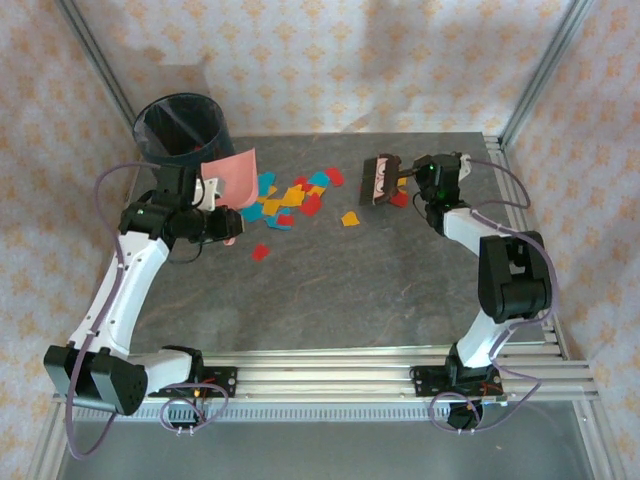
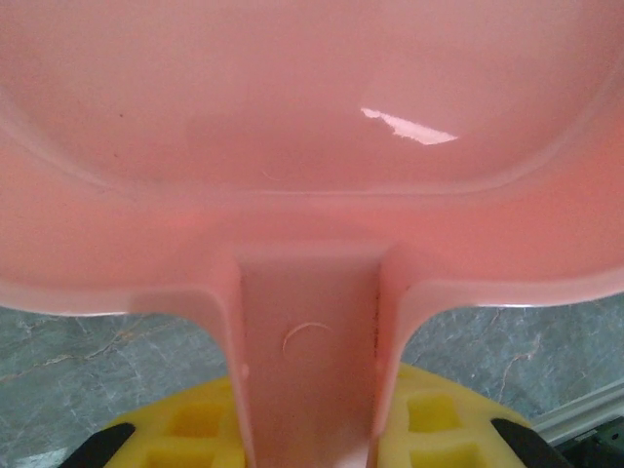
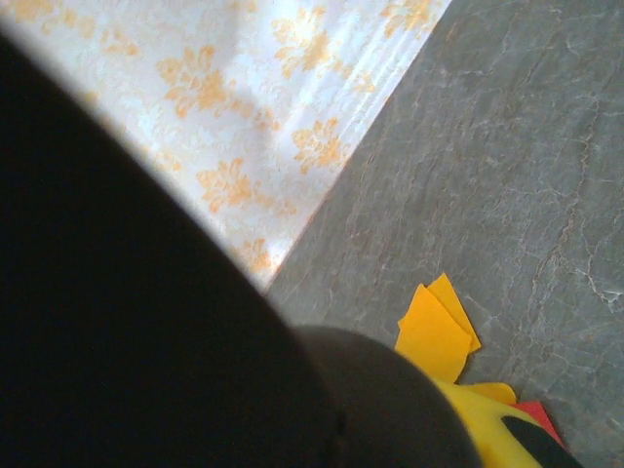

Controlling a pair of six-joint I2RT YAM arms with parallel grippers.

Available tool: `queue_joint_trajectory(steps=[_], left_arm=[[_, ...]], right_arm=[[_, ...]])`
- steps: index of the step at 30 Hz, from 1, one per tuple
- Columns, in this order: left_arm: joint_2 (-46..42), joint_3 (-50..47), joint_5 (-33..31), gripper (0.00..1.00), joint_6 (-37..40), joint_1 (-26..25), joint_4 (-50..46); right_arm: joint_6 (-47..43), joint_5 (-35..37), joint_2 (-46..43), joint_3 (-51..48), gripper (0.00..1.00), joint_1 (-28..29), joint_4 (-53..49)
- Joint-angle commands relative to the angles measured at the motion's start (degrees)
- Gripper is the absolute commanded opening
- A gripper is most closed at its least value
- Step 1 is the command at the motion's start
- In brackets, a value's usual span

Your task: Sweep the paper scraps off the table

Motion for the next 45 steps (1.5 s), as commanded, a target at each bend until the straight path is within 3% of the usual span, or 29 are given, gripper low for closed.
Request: queue_joint_trajectory(steps=[1, 12, 20, 33, 45], left_arm=[[-0.93, -0.27, -1.12, 0.00, 0.92, -0.80, -0.33], [-0.61, -1.29, -1.57, 0.00, 0.88, -1.51, -0.14], [-0.64, -1.61, -1.84, 0.00, 1.07, -1.75, -0.48], [0.35, -2.80, -1.49, 0.00, 1.72, -4.05, -0.49], [0.50, -4.84, -1.56, 0.00, 1.71, -6.01, 0.36]], right_arm=[[6.60, 5.70, 1.36, 2.85, 0.00, -0.12, 8.00], [16.08, 17.19, 4.79, 3.57, 0.00, -0.19, -2.67], [20.31, 18.75, 5.36, 2.34, 0.00, -0.19, -10.33], [23.64, 23.30, -6.15, -11.85, 0.00, 2.59, -20.96], [20.67, 27.00, -17.94, -19.70, 0.00, 9.77, -32.60]])
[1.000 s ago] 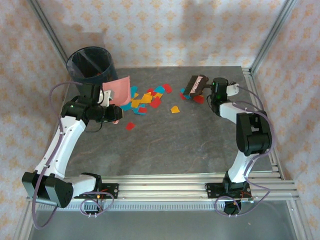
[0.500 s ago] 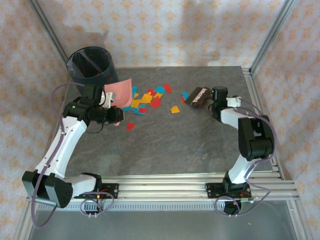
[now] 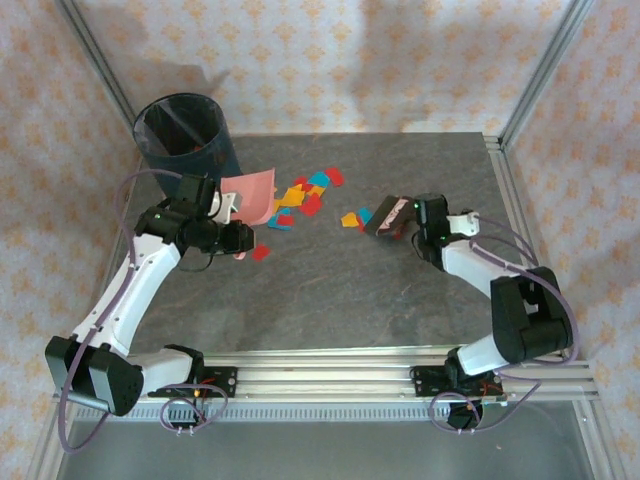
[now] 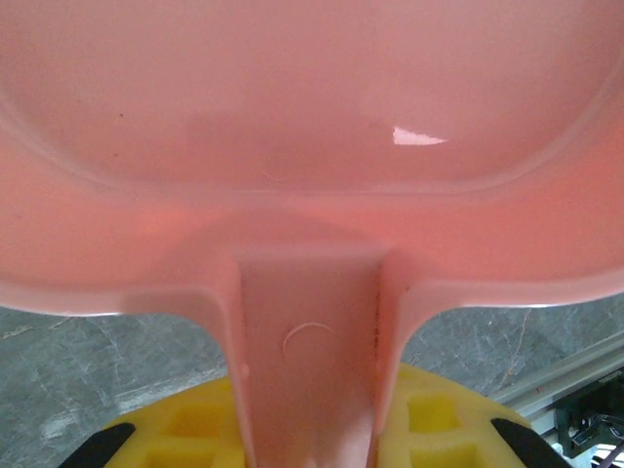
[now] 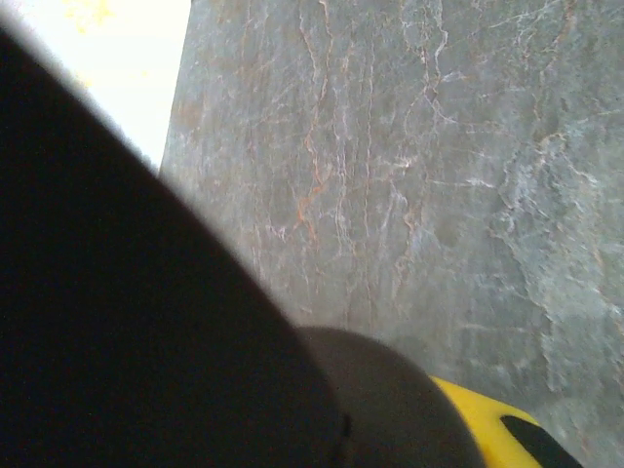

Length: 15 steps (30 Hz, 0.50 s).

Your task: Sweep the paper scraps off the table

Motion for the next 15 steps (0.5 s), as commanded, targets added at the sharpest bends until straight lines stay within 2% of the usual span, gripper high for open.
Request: queue_joint_trajectory(steps=[1, 12, 15], left_arm=[[0.20, -0.39, -0.92, 0.00, 1.01, -0.69, 0.30], [0.27, -0.47, -1.27, 0.00, 1.28, -2.61, -0.42], [0.26, -0.73, -1.57, 0.00, 1.37, -3.27, -0.45]], right_arm=[[-4.23, 3.63, -2.08, -3.48, 0.00, 1.70, -11.78], [-11.30, 6.31, -11.58, -5.72, 0.00, 6.81, -21.62], [-14.95, 6.07, -14.50, -6.72, 0.00, 7.02, -19.70]])
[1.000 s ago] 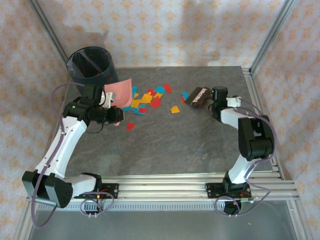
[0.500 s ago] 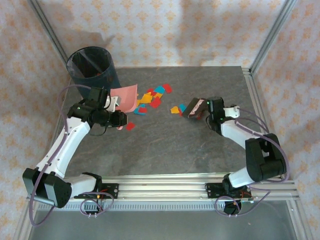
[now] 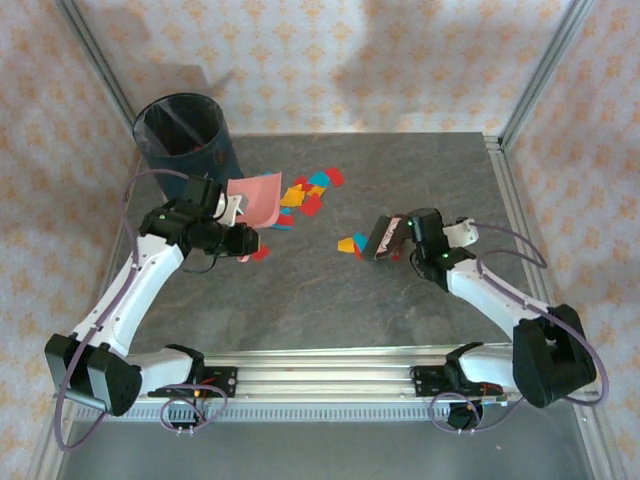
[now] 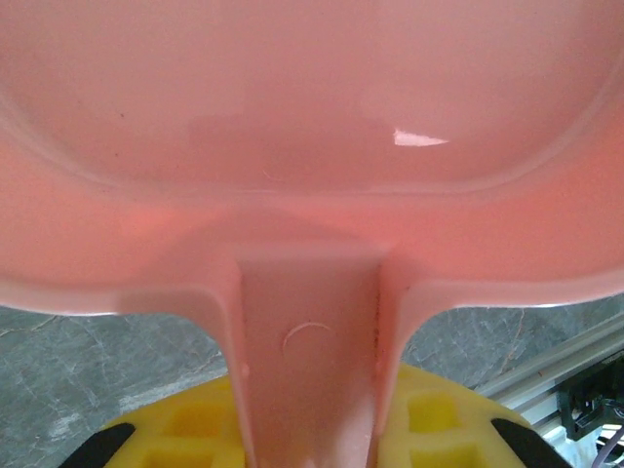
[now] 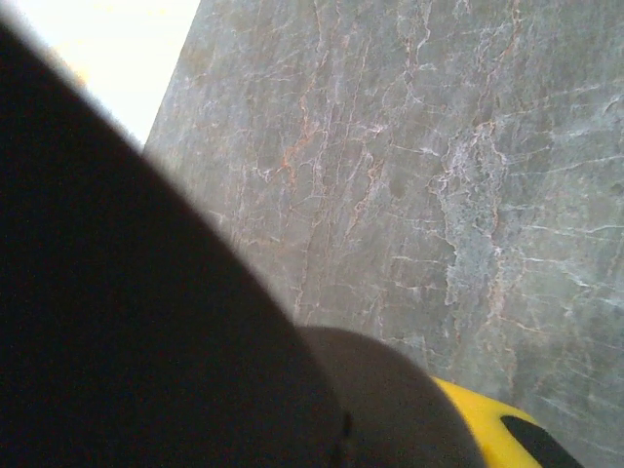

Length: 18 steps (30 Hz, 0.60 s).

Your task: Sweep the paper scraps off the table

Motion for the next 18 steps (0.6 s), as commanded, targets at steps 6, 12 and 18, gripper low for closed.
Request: queue_joint_trajectory(steps=[6, 12, 18], left_arm=[[0.32, -1.07, -1.71, 0.00, 0.93, -1.60, -0.19], [0.07, -1.43, -2.47, 0.00, 1.02, -2.11, -0.45], [-0.24, -2.47, -2.85, 0.00, 1.08, -2.25, -0.49]], right_arm=[[-21.23, -0.47, -5.75, -0.24, 0.00, 0.47, -1.83], [-31.27, -9.18, -4.50, 6.42, 0.00, 0.44, -0.57], [-38.39, -16.52, -3.55, 10.65, 0.00, 1.77, -0.37]])
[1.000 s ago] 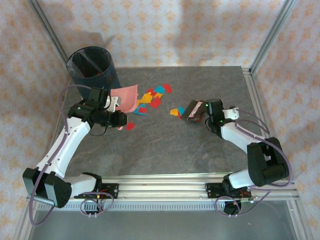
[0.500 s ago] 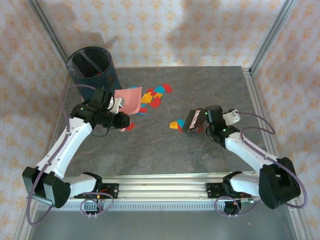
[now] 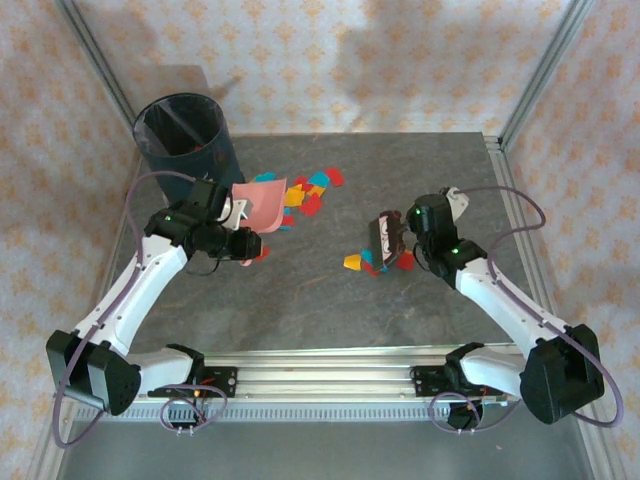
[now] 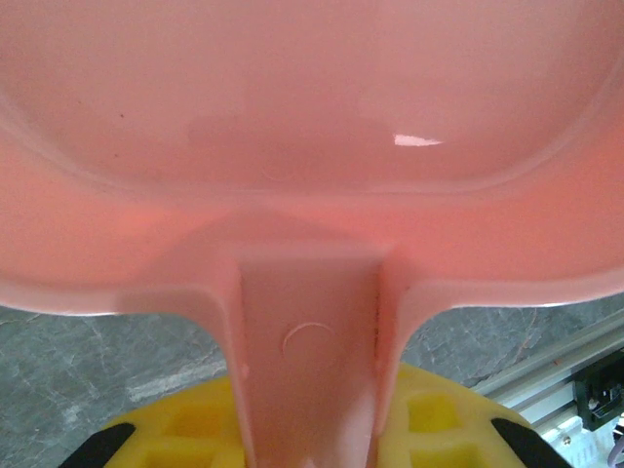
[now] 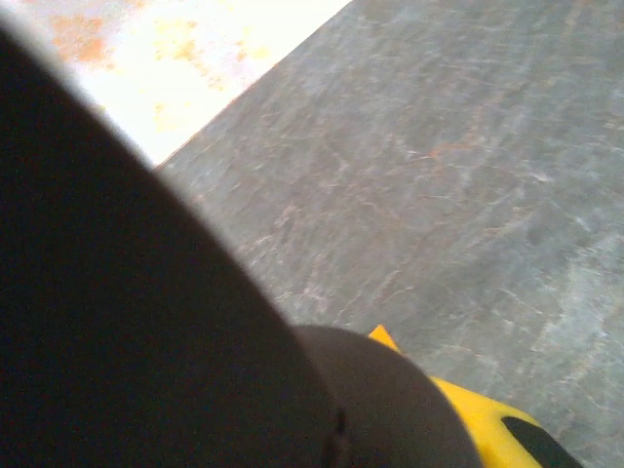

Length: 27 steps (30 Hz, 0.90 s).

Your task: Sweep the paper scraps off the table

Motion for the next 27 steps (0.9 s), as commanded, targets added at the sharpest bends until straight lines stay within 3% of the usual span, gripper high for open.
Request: queue_joint_trajectory(steps=[1, 9, 16, 21, 27], left_arm=[[-0.53, -1.22, -1.81, 0.00, 1.08, -0.69, -0.46], [0.01, -1.24, -1.88, 0.00, 1.18, -0.72, -0.08], [0.31, -1.36, -1.69, 0.00, 1.17, -0.90, -0.24], [0.49, -1.18, -1.96, 0.00, 1.48, -1.17, -0.66], [1.12, -1.18, -1.96, 0.00, 1.61, -1.41, -0.74]], right_arm=[[-7.51, -5.69, 0.31, 3.17, 0.00, 1.34, 0.84], [-12.99, -18.05, 6.20, 7.29, 0.00, 3.65, 0.07], [-16.06, -19.56, 12.53, 10.04, 0.00, 7.98, -1.13], [-16.35, -16.09, 14.45, 10.58, 0.00, 8.37, -2.80], [-17.39, -4.41, 13.21, 10.38, 0.00, 8.55, -7.15]])
